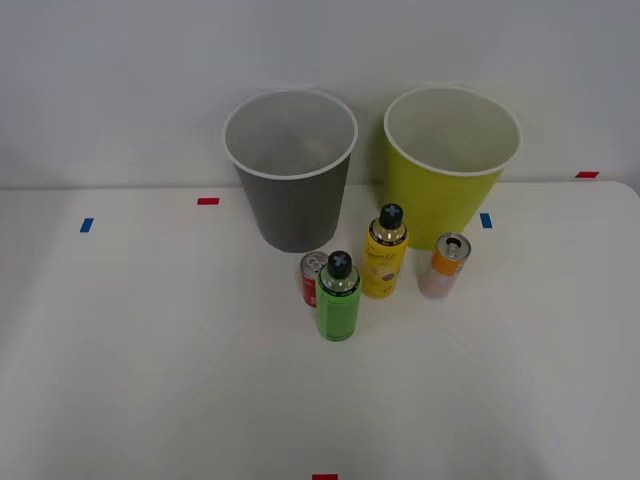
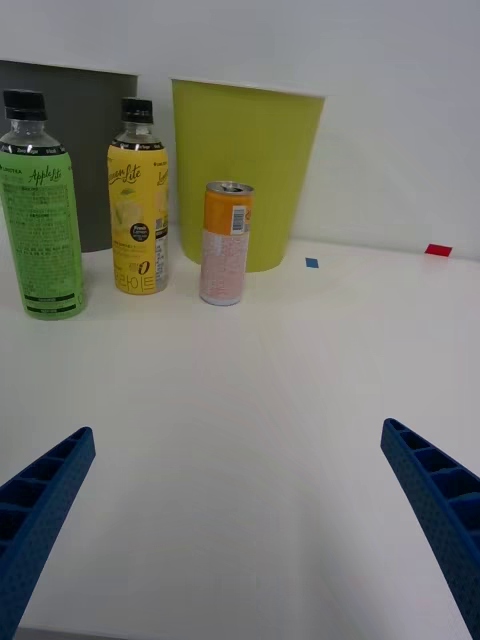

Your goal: Put cans in the gray bin, plastic bottles in the light green bin

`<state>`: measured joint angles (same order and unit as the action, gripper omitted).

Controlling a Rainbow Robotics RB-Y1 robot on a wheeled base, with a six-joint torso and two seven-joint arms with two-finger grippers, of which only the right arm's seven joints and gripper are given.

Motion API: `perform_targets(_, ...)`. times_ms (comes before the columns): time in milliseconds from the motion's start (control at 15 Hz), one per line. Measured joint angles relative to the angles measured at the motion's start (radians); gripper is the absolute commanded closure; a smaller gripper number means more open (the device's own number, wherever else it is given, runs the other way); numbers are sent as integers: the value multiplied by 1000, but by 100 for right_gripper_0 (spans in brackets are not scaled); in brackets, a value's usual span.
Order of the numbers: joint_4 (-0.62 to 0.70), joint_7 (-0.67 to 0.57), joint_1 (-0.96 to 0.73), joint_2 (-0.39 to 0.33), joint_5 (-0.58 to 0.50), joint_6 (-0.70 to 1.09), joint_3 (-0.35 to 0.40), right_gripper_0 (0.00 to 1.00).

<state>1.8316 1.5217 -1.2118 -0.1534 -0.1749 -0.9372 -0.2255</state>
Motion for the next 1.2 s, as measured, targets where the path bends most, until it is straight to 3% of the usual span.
perform_targets(1200,0,0,0,0,0,0,0,0)
